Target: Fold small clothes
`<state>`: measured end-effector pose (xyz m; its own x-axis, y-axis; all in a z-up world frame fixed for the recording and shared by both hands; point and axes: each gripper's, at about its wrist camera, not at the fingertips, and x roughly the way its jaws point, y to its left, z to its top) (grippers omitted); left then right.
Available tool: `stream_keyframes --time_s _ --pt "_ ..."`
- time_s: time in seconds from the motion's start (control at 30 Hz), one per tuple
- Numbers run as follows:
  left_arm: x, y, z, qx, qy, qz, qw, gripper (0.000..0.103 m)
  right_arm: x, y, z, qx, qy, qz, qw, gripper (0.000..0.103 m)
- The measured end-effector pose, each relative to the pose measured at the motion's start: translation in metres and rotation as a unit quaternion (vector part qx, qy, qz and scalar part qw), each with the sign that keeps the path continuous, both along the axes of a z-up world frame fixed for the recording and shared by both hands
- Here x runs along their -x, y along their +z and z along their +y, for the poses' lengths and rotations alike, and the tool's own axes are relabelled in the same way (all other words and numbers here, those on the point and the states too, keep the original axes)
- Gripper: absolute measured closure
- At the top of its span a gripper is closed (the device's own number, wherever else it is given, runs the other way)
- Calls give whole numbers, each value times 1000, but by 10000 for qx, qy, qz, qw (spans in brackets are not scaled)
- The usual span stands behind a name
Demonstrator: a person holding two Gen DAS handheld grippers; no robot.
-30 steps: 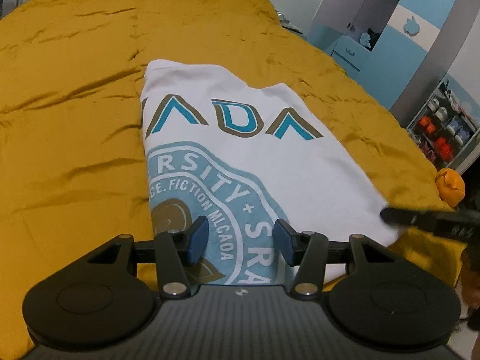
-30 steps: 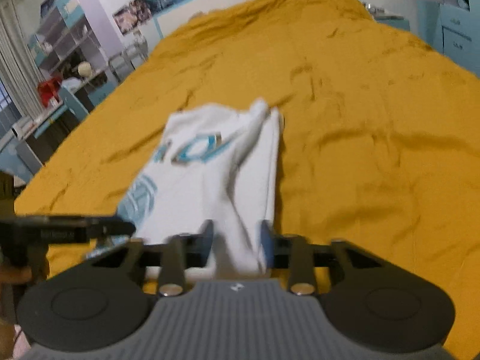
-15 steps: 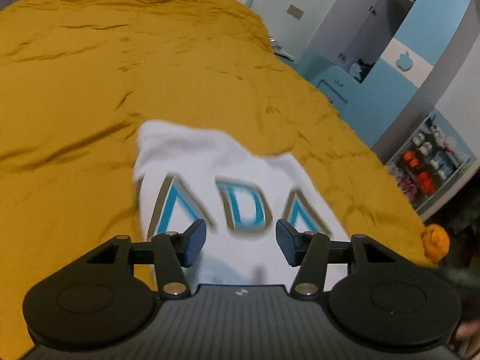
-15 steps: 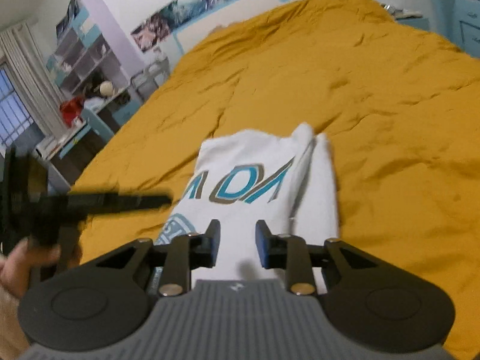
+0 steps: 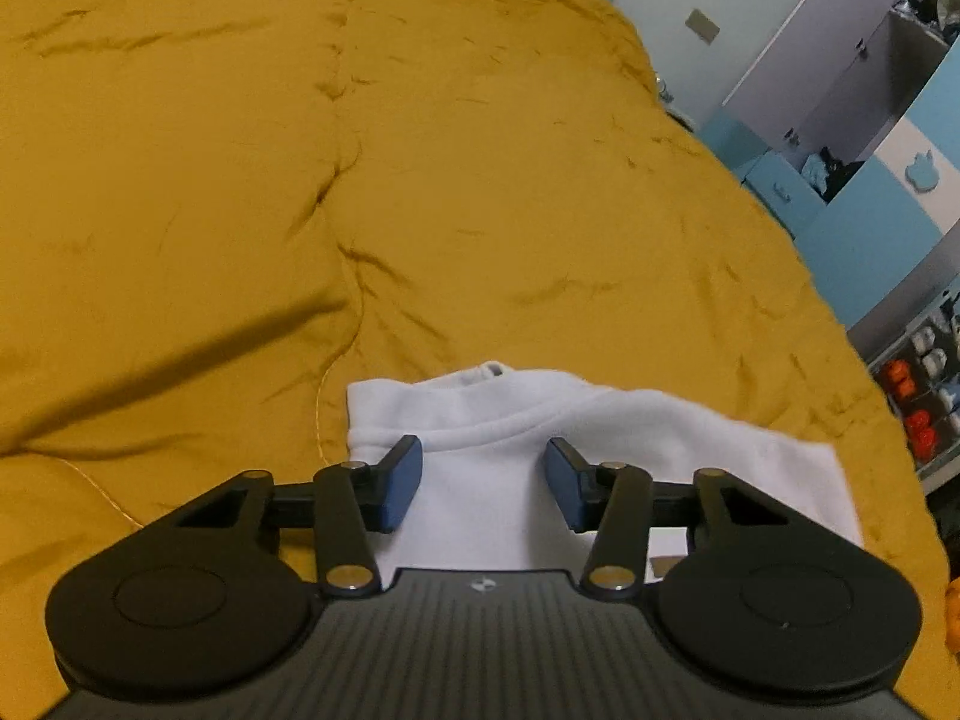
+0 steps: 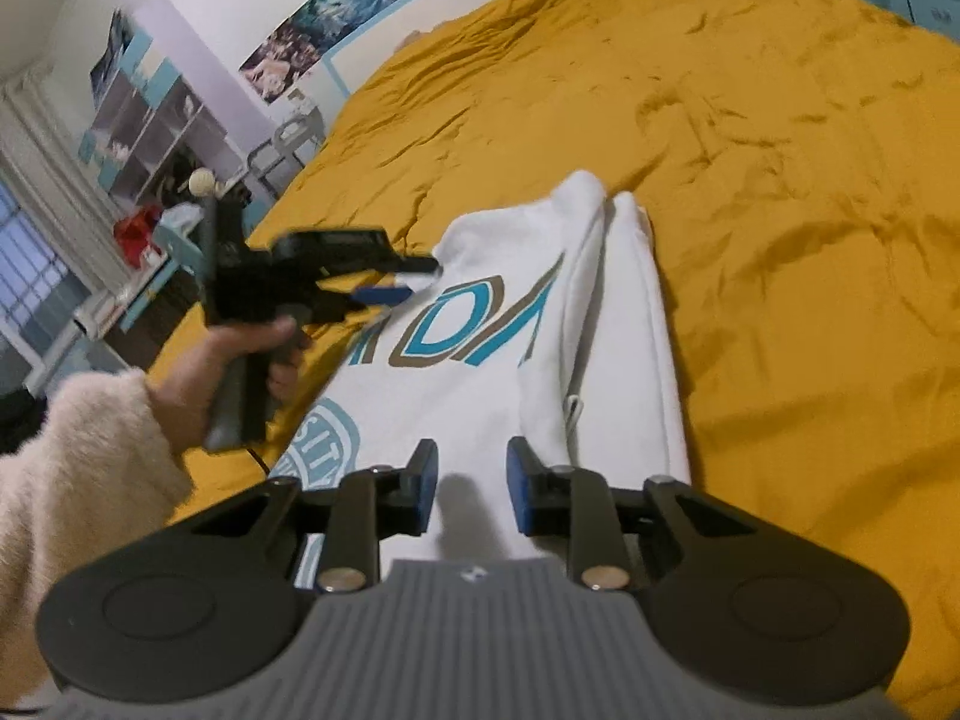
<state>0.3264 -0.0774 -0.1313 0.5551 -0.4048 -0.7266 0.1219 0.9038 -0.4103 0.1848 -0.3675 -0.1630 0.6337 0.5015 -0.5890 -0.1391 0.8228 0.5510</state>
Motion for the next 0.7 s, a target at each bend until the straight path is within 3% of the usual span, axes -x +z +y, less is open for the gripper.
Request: stream_keyframes --time_s 0.07,0.17,0.27,0.37,0.5,0.7 --pt "2 8 -3 -92 -25 -4 10000 46 -1 4 1 -8 -64 56 10000 84" --pt "14 36 1 -147 -132 -156 9997 46 11 26 8 251 41 -258 9993 73" --pt "57 70 6 -5 -428 -346 9985 44 28 40 9 467 130 -414 9980 68" --pt "121 97 10 -109 -782 -498 9956 38 39 35 -3 374 8 -233 9990 68" --pt "190 96 26 200 -854 -210 9959 34 44 15 -5 810 -32 0 9967 68" --pt "241 89 38 647 -757 -125 9950 34 46 32 -16 310 -105 -154 9993 66"
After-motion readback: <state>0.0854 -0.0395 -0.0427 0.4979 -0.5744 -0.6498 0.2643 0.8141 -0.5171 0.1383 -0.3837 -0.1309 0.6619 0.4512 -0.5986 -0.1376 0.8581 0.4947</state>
